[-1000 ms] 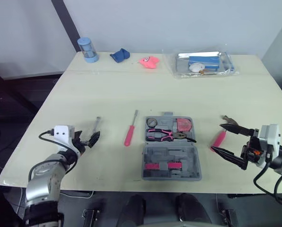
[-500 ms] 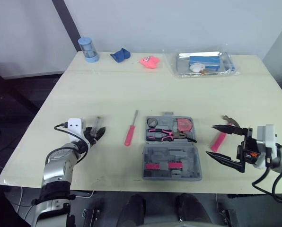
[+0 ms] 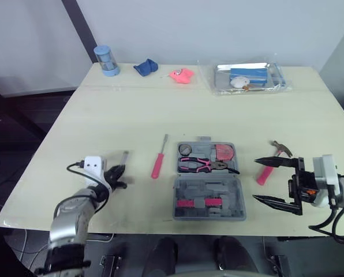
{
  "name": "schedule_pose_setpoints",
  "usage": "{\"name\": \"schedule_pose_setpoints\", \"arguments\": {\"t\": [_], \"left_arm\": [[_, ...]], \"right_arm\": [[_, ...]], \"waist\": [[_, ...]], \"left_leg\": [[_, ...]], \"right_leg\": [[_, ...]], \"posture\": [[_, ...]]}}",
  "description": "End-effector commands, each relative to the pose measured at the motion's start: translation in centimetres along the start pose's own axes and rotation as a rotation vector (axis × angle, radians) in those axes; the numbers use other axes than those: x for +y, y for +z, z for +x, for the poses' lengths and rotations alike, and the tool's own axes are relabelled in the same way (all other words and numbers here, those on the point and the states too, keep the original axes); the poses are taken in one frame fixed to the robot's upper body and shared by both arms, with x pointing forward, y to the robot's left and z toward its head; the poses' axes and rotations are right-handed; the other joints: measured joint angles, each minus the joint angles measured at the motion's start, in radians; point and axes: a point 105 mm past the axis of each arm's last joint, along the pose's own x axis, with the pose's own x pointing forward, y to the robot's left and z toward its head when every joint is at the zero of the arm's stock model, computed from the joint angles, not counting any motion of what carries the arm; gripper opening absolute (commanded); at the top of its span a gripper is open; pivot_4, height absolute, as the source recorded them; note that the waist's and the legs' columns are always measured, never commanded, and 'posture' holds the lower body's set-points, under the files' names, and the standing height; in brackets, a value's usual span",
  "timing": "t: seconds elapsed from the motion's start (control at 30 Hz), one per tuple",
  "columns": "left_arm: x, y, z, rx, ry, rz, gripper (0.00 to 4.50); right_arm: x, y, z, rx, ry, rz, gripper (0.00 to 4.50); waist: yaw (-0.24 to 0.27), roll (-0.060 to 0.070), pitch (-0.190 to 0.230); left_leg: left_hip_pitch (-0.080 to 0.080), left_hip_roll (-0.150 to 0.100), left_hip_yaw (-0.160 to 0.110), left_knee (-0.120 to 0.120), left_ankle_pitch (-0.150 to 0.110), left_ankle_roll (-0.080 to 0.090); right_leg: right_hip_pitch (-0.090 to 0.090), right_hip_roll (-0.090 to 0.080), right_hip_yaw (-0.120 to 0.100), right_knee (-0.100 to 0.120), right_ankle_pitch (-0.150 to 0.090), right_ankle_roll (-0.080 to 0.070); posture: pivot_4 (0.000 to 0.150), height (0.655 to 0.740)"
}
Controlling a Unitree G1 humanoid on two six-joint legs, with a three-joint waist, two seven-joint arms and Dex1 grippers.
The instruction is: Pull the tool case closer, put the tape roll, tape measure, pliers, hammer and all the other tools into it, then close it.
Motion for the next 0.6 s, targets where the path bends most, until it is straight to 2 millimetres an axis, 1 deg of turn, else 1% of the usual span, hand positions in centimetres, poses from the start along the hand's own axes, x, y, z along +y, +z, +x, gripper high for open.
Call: {"name": "schedule_pose_setpoints", "arguments": {"t": [0.03,0.13,0.23,0.33,0.6], "left_arm": [[-1.1,0.7,-1.4,-0.022,0.008,0.012,0.09],[-2.7,0.0,-2.6,0.001,-0.01,0.008,0.09],[-4.2,-1.0,-3.1,0.026,-0.04,0.002,0.09],[-4.6,-1.7,-3.2,0.041,-0.033,0.004,0.09],[-5.8,-2.3,-3.7,0.048,-0.028,-0.014,0.09]], "right_arm": [[0.0,0.5,0.0,-0.01,0.016,-0.042,4.5],[0.1,0.5,0.2,-0.014,0.027,-0.041,4.5],[0.1,0.4,0.3,-0.018,0.04,-0.041,4.5],[0.1,0.2,0.4,-0.018,0.05,-0.044,4.5],[0.1,-0.1,0.5,-0.016,0.058,-0.053,4.5]], "waist": [[0.001,0.0,0.0],[0.002,0.0,0.0],[0.002,0.0,0.0],[0.003,0.0,0.0],[0.003,0.0,0.0]], "left_leg": [[0.0,0.0,0.0,0.0,0.0,0.0],[0.0,0.0,0.0,0.0,0.0,0.0],[0.0,0.0,0.0,0.001,0.0,0.0],[0.0,-0.001,0.0,0.001,0.0,0.0],[0.0,-0.001,0.0,0.001,0.0,0.0]], "right_leg": [[0.0,0.0,0.0,0.0,0.0,0.0],[0.0,0.0,0.0,0.0,0.0,0.0],[0.0,0.0,0.0,0.0,0.0,0.0],[0.0,0.0,0.0,0.0,0.0,0.0],[0.0,0.0,0.0,0.0,0.0,0.0]], "posture": [[0.15,0.74],[0.15,0.74],[0.15,0.74],[0.15,0.74],[0.15,0.74]]}}
